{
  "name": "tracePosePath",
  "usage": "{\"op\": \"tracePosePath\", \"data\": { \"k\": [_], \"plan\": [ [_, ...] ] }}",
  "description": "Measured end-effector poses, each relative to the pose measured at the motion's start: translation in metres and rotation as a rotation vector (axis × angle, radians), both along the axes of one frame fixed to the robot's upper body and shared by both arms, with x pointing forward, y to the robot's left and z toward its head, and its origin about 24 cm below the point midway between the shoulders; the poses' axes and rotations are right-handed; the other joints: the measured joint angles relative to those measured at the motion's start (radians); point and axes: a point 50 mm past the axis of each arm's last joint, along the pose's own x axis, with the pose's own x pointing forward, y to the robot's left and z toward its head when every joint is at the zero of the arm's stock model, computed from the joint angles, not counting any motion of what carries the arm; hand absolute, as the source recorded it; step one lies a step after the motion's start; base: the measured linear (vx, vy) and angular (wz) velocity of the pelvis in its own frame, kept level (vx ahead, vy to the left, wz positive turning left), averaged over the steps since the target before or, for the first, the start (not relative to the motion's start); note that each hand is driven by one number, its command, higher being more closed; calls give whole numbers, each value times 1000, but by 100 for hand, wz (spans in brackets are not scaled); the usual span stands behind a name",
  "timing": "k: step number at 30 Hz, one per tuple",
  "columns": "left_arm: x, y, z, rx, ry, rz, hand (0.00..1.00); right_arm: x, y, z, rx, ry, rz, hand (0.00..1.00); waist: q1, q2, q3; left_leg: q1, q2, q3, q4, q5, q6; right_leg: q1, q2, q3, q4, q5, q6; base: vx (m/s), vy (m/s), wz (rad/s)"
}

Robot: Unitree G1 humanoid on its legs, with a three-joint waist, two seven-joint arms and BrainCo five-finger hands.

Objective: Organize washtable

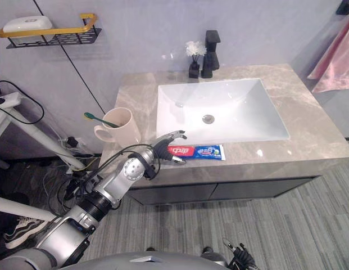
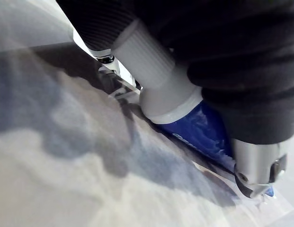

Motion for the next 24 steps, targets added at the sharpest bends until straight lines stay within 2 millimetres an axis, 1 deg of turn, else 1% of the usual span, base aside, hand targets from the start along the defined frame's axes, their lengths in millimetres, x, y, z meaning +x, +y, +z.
{"op": "tracePosePath", "data": {
  "k": [5, 8, 24],
  "plan": [
    [5, -2, 0, 14, -13, 17, 100, 1, 0, 0, 1, -3, 1, 0, -5, -1, 0, 3, 0, 3, -1, 0, 0, 0, -1, 2, 0, 1, 2, 1, 0, -1],
    [10, 0, 3, 19, -26, 39, 100, 2, 1, 0, 2, -4, 2, 0, -26, -1, 1, 5, 0, 6, -2, 0, 0, 0, -1, 6, 0, 1, 2, 0, 0, -3],
    [11, -2, 5, 39, -58, 45, 100, 2, 2, 0, 1, -2, 9, 0, -25, -2, 2, 13, 0, 15, -5, 0, 0, 3, 0, 12, 0, 2, 2, 2, 0, -1]
  ]
}}
